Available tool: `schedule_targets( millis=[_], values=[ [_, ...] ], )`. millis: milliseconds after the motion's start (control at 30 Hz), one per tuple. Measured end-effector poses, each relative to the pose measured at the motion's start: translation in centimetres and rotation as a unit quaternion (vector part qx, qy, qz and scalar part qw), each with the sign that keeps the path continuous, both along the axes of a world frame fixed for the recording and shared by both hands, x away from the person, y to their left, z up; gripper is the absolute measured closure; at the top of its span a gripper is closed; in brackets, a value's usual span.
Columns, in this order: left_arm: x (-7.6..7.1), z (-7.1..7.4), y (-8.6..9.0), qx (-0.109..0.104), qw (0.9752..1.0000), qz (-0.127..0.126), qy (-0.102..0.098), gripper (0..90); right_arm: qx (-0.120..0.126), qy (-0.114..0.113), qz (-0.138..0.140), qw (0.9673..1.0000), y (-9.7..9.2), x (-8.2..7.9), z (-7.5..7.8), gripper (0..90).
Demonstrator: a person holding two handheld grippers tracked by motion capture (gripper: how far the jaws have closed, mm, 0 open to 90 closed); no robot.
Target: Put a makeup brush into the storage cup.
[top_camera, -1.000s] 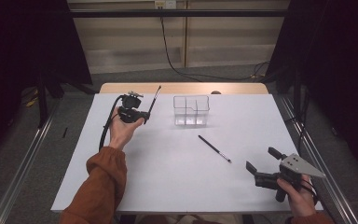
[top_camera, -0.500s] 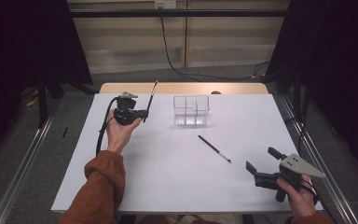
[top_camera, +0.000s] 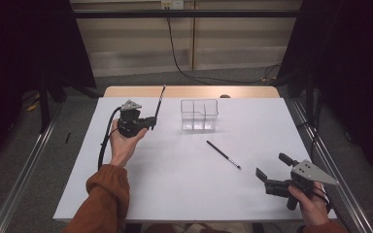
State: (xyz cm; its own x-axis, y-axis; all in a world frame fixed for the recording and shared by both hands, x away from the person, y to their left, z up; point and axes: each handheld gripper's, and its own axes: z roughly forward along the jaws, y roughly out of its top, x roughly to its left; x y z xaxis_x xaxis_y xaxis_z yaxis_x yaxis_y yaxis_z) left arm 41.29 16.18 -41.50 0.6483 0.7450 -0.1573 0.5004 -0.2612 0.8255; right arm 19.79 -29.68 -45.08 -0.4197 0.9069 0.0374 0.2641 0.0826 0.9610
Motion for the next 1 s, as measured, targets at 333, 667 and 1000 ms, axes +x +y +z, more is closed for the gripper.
schedule_targets(
  millis=[333,667,1000],
  values=[
    [-1.7,0.4,0.6,-0.018,0.9991,-0.014,-0.036,84.1,0.003,-0.005,0.000,1.0000,0.0,-0.1,0.1,1.5],
    [-3.2,0.0,1.1,-0.031,0.9981,-0.032,-0.042,84.1,0.001,-0.005,0.002,1.0000,0.1,-0.1,0.1,1.5],
    [-4.9,0.0,0.6,-0.055,0.9957,-0.056,-0.049,84.1,0.003,-0.008,0.006,0.9999,0.2,-0.1,0.2,1.5]
  ],
)
